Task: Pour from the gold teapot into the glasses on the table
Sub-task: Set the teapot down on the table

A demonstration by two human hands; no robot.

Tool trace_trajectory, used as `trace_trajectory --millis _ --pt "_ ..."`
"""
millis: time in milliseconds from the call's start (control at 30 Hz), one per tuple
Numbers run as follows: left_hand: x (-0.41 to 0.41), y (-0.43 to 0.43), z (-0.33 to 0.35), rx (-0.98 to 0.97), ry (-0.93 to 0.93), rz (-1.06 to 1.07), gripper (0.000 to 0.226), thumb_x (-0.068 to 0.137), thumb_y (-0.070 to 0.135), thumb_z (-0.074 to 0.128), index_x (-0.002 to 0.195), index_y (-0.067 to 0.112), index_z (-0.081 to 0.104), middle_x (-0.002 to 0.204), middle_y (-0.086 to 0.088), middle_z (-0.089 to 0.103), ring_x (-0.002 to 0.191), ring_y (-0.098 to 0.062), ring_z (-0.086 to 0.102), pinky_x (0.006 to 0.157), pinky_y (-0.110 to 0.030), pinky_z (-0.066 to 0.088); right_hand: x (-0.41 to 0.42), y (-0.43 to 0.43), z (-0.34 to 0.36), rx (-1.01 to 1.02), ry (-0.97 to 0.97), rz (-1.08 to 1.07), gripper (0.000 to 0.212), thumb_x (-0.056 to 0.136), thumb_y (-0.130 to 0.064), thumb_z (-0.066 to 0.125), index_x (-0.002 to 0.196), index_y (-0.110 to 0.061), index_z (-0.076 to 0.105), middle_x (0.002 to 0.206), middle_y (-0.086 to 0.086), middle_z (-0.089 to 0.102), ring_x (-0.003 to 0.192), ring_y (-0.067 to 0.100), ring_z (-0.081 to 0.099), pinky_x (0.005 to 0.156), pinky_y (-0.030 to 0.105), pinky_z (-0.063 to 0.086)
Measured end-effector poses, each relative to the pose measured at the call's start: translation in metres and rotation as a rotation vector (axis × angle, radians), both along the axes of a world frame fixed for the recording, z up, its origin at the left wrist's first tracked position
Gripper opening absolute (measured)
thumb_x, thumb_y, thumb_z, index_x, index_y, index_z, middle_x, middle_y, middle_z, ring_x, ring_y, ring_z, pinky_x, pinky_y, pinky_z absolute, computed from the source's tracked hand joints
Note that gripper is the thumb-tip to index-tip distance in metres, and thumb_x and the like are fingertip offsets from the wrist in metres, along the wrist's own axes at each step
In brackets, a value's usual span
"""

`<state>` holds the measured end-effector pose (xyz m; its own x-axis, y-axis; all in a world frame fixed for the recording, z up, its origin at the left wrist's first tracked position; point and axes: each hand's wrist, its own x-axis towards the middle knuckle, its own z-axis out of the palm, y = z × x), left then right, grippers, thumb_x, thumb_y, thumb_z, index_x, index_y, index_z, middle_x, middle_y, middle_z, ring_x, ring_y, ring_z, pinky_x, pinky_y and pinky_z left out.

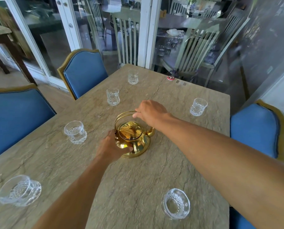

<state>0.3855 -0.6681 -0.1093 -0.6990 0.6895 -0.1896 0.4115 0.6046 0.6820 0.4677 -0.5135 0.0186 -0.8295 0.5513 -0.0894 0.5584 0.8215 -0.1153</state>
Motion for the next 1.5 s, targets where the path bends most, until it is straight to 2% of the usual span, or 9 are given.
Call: trace_trajectory --millis 133,267,433,633,900,1033,1233,1400,1500 --pt "-0.002 0.009 -0.011 -0.048 0.021 -0.047 0.120 0.062 0.045 0.097 0.158 0.015 0.030 0.144 0.000 0.049 0.130 -0.026 0.053 0.101 -0.044 0.049 -0.005 0.001 -0.003 0.004 0.020 -0.074 0.033 0.095 -0.044 0.061 0.091 -0.012 0.067 0.089 0.005 0.066 0.075 0.021 0.059 0.060 0.029 0.042" --pt "-0.006 0.021 -0.018 -0.032 0.038 -0.029 0.118 0.068 0.034 0.097 0.161 0.015 0.026 0.150 -0.003 0.047 0.134 -0.027 0.051 0.102 -0.042 0.047 -0.008 0.006 -0.006 -0.012 0.037 -0.101 0.031 0.096 -0.043 0.061 0.082 -0.015 0.061 0.080 0.003 0.061 0.070 0.020 0.057 0.060 0.029 0.041" --pt "-0.010 0.028 -0.023 -0.025 0.070 -0.068 0.118 0.071 0.035 0.094 0.162 0.017 0.022 0.151 -0.002 0.046 0.132 -0.027 0.052 0.101 -0.043 0.048 -0.011 0.016 -0.006 -0.030 0.046 -0.121 0.037 0.095 -0.043 0.062 0.071 -0.016 0.052 0.076 0.002 0.058 0.068 0.021 0.055 0.057 0.029 0.038" --pt "-0.019 0.046 -0.021 -0.011 0.051 -0.099 0.124 0.073 0.034 0.093 0.165 0.014 0.012 0.149 -0.004 0.046 0.133 -0.026 0.051 0.108 -0.043 0.045 -0.015 0.031 -0.006 -0.003 0.075 -0.123 0.044 0.096 -0.040 0.062 0.063 -0.018 0.044 0.070 0.002 0.054 0.065 0.021 0.052 0.050 0.028 0.033" --pt "-0.032 0.085 -0.023 -0.003 0.083 -0.120 0.121 0.077 0.038 0.090 0.165 0.016 0.011 0.151 -0.003 0.045 0.136 -0.026 0.049 0.099 -0.041 0.047 -0.024 0.064 -0.009 0.046 0.110 -0.122 0.033 0.096 -0.042 0.061 0.076 -0.015 0.058 0.073 0.003 0.057 0.066 0.023 0.055 0.060 0.031 0.040" --pt "-0.045 0.111 -0.026 0.022 0.066 -0.128 0.121 0.077 0.037 0.090 0.166 0.016 0.009 0.151 -0.004 0.047 0.137 -0.027 0.048 0.108 -0.045 0.044 -0.032 0.090 -0.015 0.061 0.157 -0.116 0.031 0.097 -0.040 0.060 0.077 -0.015 0.060 0.071 0.002 0.057 0.067 0.021 0.055 0.062 0.031 0.042" --pt "-0.061 0.160 -0.025 0.034 0.089 -0.136 0.118 0.081 0.035 0.088 0.166 0.017 0.007 0.153 -0.003 0.046 0.139 -0.026 0.046 0.103 -0.040 0.042 -0.047 0.133 -0.020 0.093 0.223 -0.096 0.033 0.097 -0.037 0.061 0.073 -0.015 0.058 0.071 0.001 0.054 0.071 0.021 0.055 0.073 0.034 0.050" --pt "-0.072 0.195 -0.023 0.046 0.083 -0.125 0.117 0.081 0.034 0.088 0.166 0.019 0.009 0.149 -0.006 0.044 0.137 -0.027 0.046 0.107 -0.041 0.041 -0.058 0.164 -0.024 0.145 0.238 -0.115 0.033 0.097 -0.037 0.060 0.074 -0.013 0.060 0.096 0.010 0.068 0.092 0.027 0.065 0.085 0.040 0.052" --pt "-0.076 0.214 -0.022 0.032 0.093 -0.114 0.114 0.081 0.034 0.087 0.166 0.020 0.013 0.146 -0.009 0.037 0.134 -0.030 0.046 0.108 -0.040 0.041 -0.063 0.182 -0.024 0.196 0.219 -0.129 0.032 0.099 -0.033 0.059 0.105 -0.004 0.070 0.113 0.013 0.064 0.105 0.031 0.062 0.086 0.041 0.049"
